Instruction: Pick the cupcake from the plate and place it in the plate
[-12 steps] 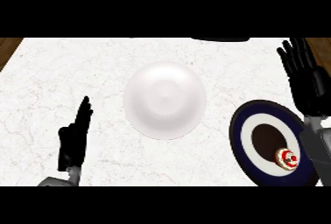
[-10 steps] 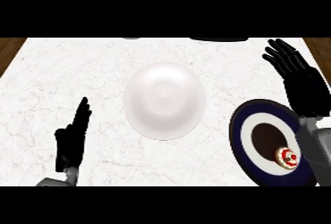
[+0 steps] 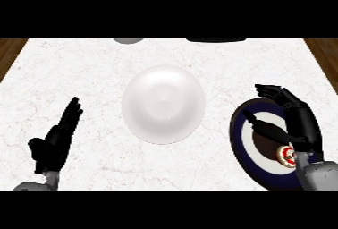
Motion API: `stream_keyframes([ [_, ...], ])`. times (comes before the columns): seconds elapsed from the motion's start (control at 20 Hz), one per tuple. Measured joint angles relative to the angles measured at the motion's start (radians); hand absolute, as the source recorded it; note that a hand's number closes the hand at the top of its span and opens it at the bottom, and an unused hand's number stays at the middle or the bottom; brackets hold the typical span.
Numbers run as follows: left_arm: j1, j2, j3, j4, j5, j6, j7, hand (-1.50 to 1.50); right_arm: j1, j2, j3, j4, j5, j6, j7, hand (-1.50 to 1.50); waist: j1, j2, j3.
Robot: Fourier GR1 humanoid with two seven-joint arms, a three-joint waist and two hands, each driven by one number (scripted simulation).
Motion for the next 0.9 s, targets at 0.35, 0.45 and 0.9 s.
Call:
stream_keyframes([
  [0.35,-0.007,0.009,0.042,0.062,0.027,-0.093,-0.069,0.00,0.302,0.042,0.044,-0.151,0.139,-0.126,-0.212,-1.50,0.003,0.001,0.005],
  [0.45,-0.007,0.009,0.052,0.083,0.028,-0.108,-0.085,0.00,0.383,0.024,0.031,-0.221,0.163,-0.157,-0.219,-1.50,0.002,0.001,0.005],
  [0.9,-0.020,0.005,0.072,0.106,0.018,-0.135,-0.102,0.00,0.581,-0.174,-0.048,-0.395,0.315,-0.160,0.002,-1.50,0.010,0.003,0.004],
])
